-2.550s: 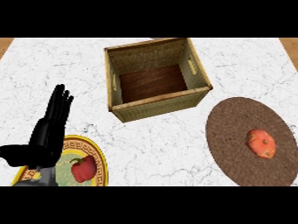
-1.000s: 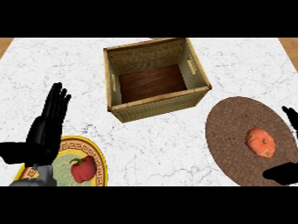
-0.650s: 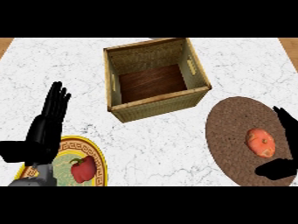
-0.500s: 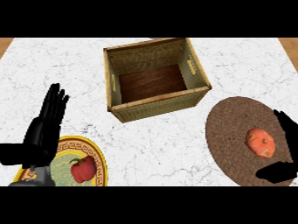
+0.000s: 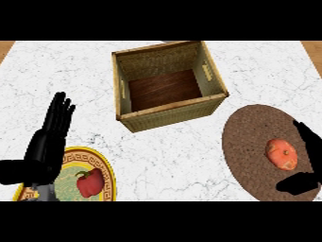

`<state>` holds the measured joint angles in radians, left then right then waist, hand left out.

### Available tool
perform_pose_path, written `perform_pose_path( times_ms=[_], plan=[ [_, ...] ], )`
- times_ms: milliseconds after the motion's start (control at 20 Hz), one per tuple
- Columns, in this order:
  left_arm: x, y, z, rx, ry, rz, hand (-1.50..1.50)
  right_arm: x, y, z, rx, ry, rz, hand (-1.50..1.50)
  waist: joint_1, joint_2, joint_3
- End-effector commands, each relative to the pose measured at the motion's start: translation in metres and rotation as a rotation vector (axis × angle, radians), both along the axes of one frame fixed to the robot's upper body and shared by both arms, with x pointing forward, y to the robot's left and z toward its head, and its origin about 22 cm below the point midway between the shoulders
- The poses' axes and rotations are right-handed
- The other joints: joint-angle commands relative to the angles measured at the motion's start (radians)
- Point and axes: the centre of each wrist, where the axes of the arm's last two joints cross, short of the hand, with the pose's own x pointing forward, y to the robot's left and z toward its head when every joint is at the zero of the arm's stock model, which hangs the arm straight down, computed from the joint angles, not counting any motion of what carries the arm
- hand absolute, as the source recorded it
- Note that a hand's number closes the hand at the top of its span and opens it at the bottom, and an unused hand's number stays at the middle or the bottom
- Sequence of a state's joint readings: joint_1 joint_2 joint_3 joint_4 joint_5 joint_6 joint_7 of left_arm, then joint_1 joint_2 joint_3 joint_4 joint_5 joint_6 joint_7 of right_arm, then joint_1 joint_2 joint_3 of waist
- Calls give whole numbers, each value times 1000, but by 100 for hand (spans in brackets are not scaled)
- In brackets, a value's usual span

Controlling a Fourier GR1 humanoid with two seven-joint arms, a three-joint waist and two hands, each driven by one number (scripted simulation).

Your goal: Pick the squash from the placemat and place it in the basket

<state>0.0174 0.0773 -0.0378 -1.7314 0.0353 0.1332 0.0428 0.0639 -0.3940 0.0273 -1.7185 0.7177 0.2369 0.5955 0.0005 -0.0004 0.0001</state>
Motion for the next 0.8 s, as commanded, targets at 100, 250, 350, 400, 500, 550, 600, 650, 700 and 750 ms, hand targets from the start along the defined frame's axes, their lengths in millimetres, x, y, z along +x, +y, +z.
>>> perform_pose_path(
  times_ms=[100,250,350,400,500,550,600,650,700,750],
  plan=[
    [9,3,-8,7,-5,0,0,-8,13,-13,11,13,13,-150,-2,0,0],
    [7,-7,-20,1,-15,14,0,-3,-3,-9,19,20,8,-150,-2,0,0],
    [19,4,17,11,-12,7,0,6,1,-31,10,8,3,-150,-1,0,0],
    [17,-8,-6,-2,-7,-2,0,16,0,-35,-2,3,14,-150,0,1,0],
    [-4,14,-14,-6,1,-5,0,4,-12,-24,22,13,1,-150,0,0,0],
    [-4,-10,-10,-5,-2,7,0,2,4,-32,19,18,1,-150,0,0,0],
    [7,5,1,-3,15,-5,0,16,12,-32,24,21,-4,-150,1,0,0],
    [13,0,-3,-4,-2,-11,0,16,3,-21,17,22,-5,-150,-1,0,0],
    [17,2,-2,2,-9,13,0,6,10,-43,17,10,-11,-150,-1,0,0],
    [13,22,-4,-10,-7,12,0,23,-8,-50,21,7,-1,-150,2,1,0]
  ],
)
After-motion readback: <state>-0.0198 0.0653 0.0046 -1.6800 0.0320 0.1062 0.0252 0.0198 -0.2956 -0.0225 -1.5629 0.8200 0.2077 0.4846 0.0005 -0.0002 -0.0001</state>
